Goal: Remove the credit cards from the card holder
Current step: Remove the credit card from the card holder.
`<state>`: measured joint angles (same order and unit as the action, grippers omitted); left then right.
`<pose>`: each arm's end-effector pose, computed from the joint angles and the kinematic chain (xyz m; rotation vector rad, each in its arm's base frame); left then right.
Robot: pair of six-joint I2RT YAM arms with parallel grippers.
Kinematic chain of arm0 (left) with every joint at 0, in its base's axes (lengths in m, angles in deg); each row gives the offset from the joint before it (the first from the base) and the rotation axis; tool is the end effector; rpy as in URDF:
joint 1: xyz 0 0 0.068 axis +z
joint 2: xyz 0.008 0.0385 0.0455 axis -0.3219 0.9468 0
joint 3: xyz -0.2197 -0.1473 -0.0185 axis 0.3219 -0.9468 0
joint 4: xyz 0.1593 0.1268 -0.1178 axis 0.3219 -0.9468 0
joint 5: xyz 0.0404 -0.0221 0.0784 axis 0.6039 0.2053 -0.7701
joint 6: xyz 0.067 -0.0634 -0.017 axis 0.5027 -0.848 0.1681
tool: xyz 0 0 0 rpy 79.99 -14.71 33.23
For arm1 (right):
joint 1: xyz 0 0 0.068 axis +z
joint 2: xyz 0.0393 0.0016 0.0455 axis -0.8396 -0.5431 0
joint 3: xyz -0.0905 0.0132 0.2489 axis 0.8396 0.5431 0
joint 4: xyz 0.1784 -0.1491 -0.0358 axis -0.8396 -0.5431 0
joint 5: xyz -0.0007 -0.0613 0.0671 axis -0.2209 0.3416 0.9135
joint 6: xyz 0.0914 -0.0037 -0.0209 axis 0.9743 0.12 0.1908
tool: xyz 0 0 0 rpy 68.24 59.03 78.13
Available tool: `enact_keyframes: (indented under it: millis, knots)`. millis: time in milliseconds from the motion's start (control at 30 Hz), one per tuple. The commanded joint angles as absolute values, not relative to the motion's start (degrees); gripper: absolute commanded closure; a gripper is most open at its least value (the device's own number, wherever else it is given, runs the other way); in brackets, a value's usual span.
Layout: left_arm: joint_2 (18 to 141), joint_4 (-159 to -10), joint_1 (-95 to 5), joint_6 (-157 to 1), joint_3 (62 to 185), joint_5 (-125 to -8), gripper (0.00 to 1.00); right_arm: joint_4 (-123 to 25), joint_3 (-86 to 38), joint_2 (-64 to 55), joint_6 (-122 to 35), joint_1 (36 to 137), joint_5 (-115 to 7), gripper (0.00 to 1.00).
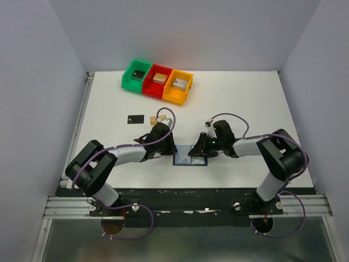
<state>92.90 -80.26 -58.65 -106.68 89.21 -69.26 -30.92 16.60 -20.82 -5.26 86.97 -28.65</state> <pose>0.2337 -0.2057 0.1291 0.0390 2.4833 -0.7645 0.2458 0.1948 0.1031 0.0245 2.5810 1.2663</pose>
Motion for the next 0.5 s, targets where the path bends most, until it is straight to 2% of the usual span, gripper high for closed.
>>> enact_keyframes:
  millis: [0,200,467]
  knots:
    - [94.1,-79.9,-59.4,-106.6,89.8,-68.7,0.80,-23.8,18.9,-22.7,-2.8,86.2,-25.4,0.69]
    - [94.4,-80.1,-59.6,-106.6,89.7,-68.9,0.82,-16.8,20.9,-23.5,-0.4,85.7,-23.4,0.70]
    - [94.3,-80.4,-59.8,-106.5,89.7,-69.5,0.82,-17.7,22.1,-21.5,-0.9,84.7,-24.5,0.71]
